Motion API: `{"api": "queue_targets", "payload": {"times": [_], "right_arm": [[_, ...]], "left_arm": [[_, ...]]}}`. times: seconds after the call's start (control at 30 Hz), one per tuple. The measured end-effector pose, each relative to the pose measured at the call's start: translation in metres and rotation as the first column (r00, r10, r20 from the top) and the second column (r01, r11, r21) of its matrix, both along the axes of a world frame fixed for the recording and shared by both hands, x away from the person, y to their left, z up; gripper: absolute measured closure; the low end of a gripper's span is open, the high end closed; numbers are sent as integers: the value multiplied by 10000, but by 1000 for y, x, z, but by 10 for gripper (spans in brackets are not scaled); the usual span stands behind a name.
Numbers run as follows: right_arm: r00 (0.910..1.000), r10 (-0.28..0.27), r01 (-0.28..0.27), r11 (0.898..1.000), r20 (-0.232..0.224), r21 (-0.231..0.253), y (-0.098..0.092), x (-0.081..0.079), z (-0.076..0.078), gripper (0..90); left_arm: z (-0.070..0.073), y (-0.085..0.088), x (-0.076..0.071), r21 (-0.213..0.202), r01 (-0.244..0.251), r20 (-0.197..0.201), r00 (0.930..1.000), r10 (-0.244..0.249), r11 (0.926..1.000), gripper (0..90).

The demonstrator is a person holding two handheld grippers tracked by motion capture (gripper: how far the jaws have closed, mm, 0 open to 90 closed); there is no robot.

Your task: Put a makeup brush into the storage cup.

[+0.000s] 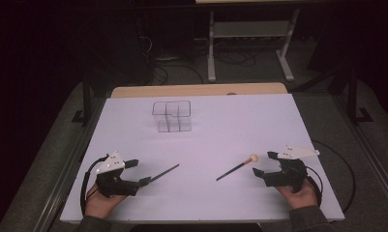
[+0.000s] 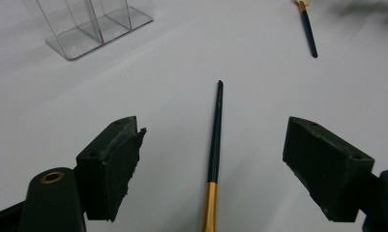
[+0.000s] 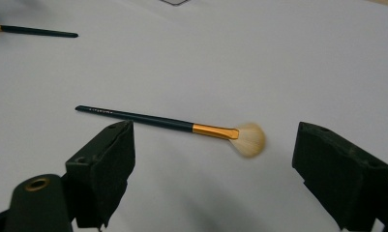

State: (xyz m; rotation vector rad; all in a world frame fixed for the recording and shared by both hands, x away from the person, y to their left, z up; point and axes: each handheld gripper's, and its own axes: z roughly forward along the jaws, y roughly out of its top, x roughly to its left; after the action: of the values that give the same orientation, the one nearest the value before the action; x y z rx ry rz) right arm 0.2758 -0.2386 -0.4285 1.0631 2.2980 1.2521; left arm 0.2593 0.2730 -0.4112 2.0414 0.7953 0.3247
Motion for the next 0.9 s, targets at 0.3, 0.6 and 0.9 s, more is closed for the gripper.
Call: {"api": "queue_targets", "payload": {"times": [0.3,0.6,0.9], "right_arm": [[10000,40,-40,10000,-22,-86,0,2,-2,145],[10000,27,-27,10000,54,-80,-1,1,-1,145],[10000,-8,8,10000,55,22,-3,0,1,145]], "left_arm": [[-1,-1,3,3,40,-67,10000,-40,10000,211],[0,-3,4,129,161,-134,9998,-159,9998,234],[4,-4,3,168,119,-21,9999,-119,9998,269]]}}
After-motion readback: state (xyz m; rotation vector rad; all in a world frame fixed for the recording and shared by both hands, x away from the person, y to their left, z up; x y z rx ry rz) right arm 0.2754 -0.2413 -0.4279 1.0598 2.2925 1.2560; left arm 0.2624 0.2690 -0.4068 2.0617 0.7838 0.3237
